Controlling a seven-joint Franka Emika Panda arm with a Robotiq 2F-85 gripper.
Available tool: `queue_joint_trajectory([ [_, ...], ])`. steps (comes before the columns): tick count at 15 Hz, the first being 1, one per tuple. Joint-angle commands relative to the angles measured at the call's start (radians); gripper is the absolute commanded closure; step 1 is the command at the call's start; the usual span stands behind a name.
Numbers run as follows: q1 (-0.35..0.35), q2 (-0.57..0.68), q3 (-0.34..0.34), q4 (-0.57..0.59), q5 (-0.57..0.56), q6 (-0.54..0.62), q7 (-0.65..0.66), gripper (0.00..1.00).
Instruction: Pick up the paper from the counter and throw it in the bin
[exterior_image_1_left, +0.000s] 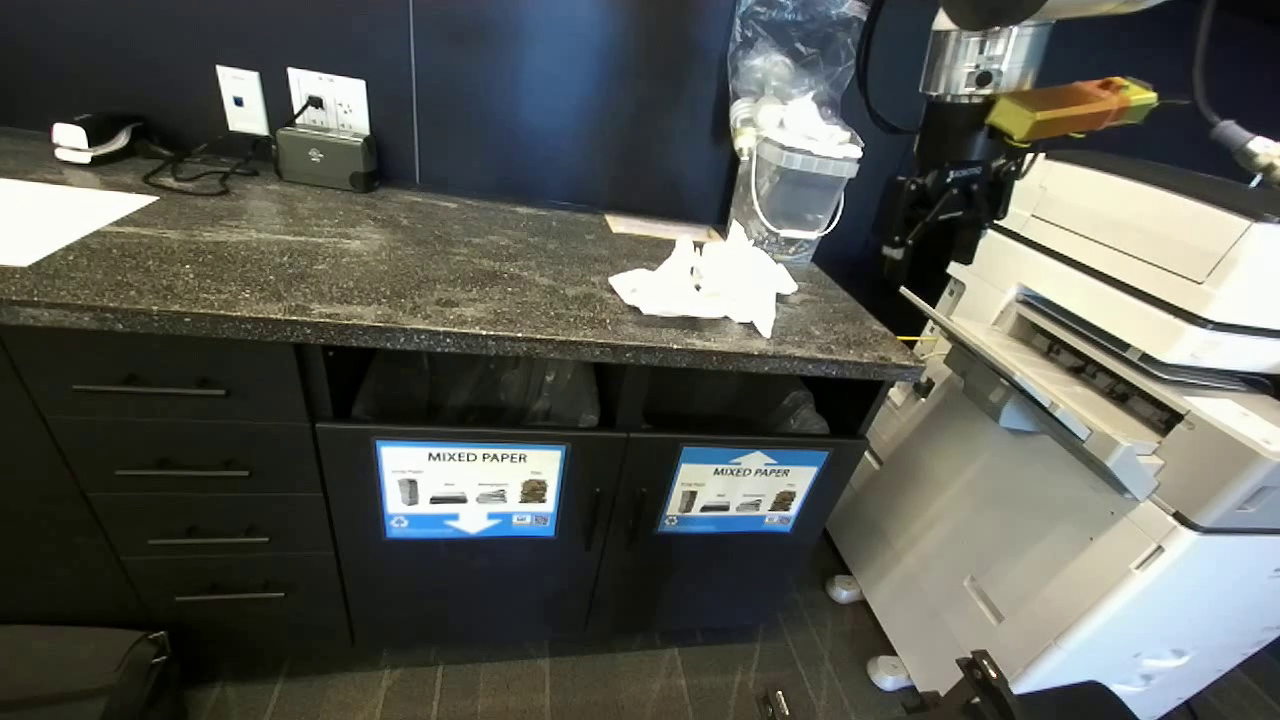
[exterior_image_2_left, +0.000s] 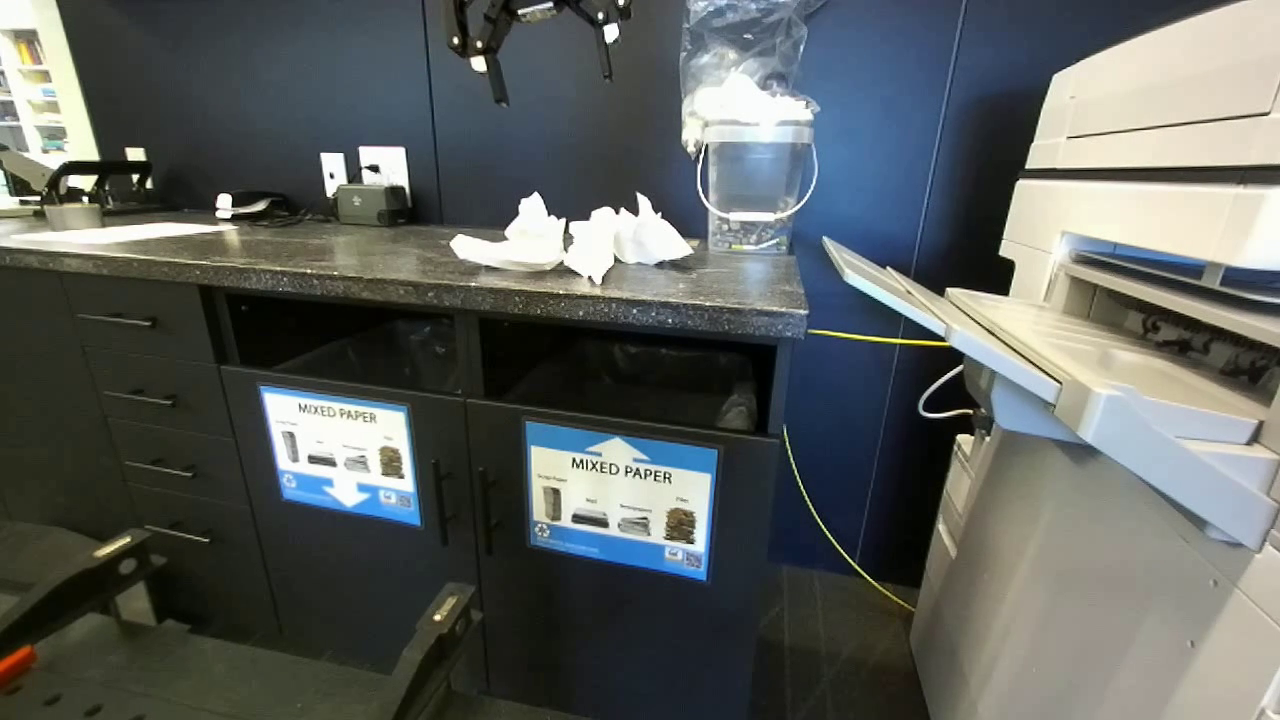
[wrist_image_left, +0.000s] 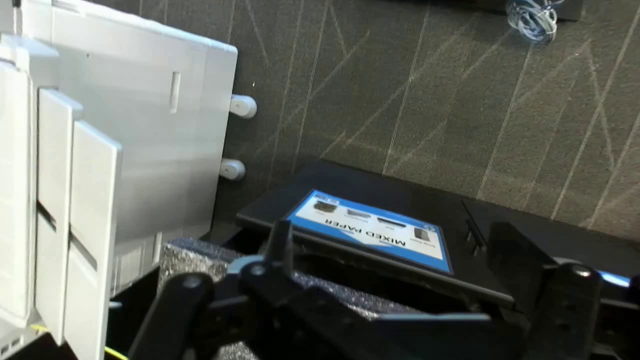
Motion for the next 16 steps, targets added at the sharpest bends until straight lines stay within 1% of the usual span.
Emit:
queue_joint_trajectory([
  [1,0.014,0.112,0.0,0.127,-0.062,0.067,-0.113,0.0],
  [3,0.016,0.163,-0.005,0.174,-0.079,0.118,-0.202,0.0],
  [7,0.011,0.257,-0.009,0.273,-0.041,0.231,-0.416,0.0],
  [10,0.003,0.365,0.005,0.369,0.042,0.308,-0.59,0.0],
  [12,-0.003,0.433,0.026,0.425,0.109,0.333,-0.703,0.0],
  [14,-0.011,0.508,0.05,0.497,0.168,0.324,-0.801,0.0],
  [16,-0.003,0.572,0.057,0.559,0.146,0.302,-0.841,0.0],
])
